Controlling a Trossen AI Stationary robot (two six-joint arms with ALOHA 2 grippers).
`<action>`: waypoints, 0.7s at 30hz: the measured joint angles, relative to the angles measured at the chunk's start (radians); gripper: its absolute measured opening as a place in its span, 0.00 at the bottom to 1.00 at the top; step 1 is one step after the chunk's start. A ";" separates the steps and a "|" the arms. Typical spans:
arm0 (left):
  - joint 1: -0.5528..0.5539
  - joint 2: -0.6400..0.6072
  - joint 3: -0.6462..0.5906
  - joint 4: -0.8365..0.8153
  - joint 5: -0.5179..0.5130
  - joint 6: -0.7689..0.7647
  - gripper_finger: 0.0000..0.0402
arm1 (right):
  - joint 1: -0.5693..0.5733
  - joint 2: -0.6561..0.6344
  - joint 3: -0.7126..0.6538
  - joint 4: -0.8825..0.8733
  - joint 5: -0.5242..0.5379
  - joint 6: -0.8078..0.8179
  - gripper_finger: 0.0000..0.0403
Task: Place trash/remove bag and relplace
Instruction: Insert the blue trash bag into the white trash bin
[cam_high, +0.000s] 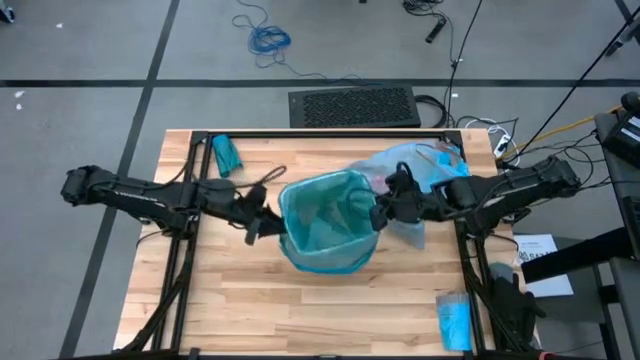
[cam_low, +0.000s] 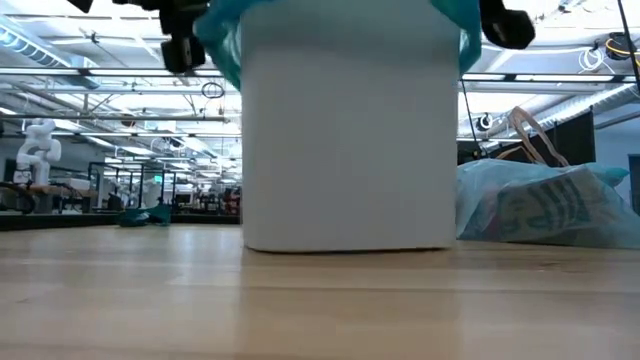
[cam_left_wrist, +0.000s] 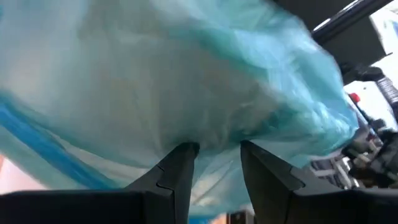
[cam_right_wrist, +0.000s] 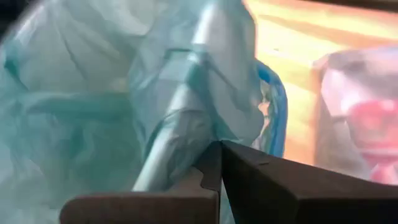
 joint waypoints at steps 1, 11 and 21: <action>-0.002 0.000 0.000 -0.029 -0.002 -0.003 0.33 | -0.010 -0.003 0.000 0.013 -0.013 -0.015 0.00; -0.003 -0.030 0.000 -0.060 -0.034 -0.006 0.33 | -0.008 -0.103 0.001 -0.052 -0.035 -0.013 0.00; -0.004 -0.085 0.000 -0.050 -0.061 -0.005 0.33 | -0.008 -0.132 0.030 0.226 -0.015 -0.193 0.00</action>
